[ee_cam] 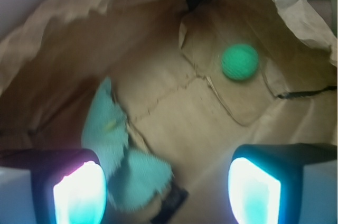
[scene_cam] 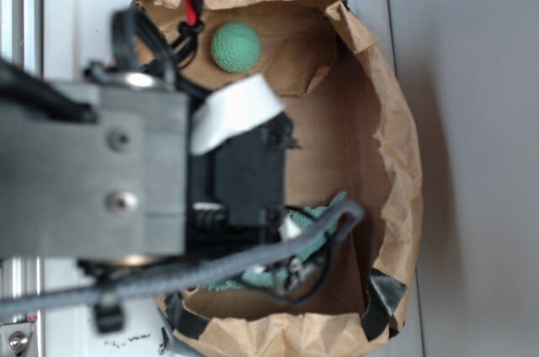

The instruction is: Grab the green ball.

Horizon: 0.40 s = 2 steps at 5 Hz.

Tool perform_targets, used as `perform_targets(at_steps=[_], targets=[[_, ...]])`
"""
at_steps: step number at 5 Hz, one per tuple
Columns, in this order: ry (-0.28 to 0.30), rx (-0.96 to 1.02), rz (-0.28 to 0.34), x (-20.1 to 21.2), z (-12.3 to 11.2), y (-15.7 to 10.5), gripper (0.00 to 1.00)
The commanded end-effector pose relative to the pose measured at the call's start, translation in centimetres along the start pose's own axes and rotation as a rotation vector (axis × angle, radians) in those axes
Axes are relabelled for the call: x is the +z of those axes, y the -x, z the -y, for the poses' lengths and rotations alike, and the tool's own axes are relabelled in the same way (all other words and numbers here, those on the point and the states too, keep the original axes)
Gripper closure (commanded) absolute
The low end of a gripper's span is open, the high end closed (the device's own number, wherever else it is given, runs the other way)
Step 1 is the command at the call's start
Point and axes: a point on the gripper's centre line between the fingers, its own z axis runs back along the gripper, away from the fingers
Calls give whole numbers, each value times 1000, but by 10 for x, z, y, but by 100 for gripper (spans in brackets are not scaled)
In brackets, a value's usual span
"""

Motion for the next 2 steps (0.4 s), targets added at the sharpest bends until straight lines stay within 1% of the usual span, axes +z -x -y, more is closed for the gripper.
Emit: perform_targets(at_steps=[1,2], targets=[[-33,187,201,-23,-11,-34,0],[-94,222,238,-39,-20,-41,0]])
